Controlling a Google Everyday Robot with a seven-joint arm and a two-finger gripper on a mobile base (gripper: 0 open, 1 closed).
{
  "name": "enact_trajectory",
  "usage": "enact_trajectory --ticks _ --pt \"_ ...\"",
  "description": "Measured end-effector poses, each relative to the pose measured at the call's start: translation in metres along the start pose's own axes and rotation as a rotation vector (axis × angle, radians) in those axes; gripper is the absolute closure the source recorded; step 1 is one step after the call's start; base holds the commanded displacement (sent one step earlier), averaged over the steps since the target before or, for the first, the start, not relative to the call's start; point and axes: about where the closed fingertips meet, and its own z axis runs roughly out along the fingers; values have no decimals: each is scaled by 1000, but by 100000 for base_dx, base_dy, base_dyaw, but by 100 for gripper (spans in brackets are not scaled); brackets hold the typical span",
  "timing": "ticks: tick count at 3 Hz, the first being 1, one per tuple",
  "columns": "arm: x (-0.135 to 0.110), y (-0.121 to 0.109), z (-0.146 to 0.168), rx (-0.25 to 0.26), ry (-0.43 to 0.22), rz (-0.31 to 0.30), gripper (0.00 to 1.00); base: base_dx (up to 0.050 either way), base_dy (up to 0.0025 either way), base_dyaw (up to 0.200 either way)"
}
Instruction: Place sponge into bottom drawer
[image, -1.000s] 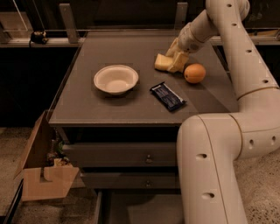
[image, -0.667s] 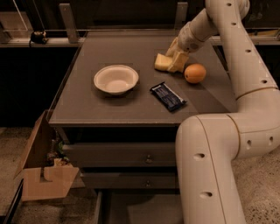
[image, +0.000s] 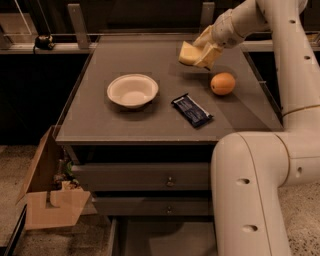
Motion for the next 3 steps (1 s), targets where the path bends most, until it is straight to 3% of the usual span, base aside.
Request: enact_trajectory --ticks 2,3 --pt "-46 45 -21 -134 -239 -182 100 0 0 0" --pt "-64 53 -31 -143 -334 -242 100 0 0 0"
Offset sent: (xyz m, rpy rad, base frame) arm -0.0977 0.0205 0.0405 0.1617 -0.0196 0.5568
